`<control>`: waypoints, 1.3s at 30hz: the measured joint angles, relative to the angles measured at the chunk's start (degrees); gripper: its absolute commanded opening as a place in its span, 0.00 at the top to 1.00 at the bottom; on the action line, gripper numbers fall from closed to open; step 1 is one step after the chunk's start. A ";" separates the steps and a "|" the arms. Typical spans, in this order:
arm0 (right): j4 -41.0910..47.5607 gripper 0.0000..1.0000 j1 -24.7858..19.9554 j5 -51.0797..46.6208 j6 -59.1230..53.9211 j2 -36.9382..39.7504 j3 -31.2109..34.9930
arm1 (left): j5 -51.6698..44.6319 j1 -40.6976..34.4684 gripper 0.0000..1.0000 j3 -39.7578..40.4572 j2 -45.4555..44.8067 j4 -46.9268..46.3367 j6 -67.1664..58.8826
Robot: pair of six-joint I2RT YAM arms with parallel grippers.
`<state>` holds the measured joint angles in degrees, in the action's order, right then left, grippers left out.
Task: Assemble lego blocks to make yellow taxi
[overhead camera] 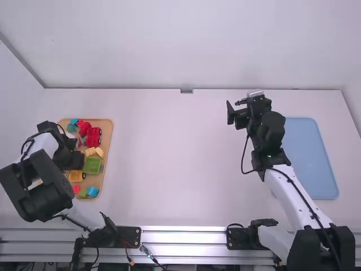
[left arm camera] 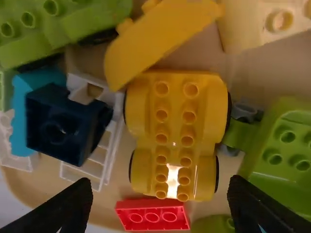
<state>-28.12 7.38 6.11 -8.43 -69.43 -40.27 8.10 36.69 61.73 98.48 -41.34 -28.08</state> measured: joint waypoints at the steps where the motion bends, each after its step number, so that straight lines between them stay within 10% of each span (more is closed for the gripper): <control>1: -0.04 0.01 0.07 0.15 0.02 0.00 0.00 | 0.13 0.02 0.26 -0.35 0.00 0.09 0.04; 39: -0.07 0.01 0.15 0.11 0.11 0.00 0.00 | -6.38 4.90 0.25 -10.51 0.00 14.67 -3.48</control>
<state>-28.18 7.53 6.22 -8.32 -69.43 -40.27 1.72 41.58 51.22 98.48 -26.68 -31.55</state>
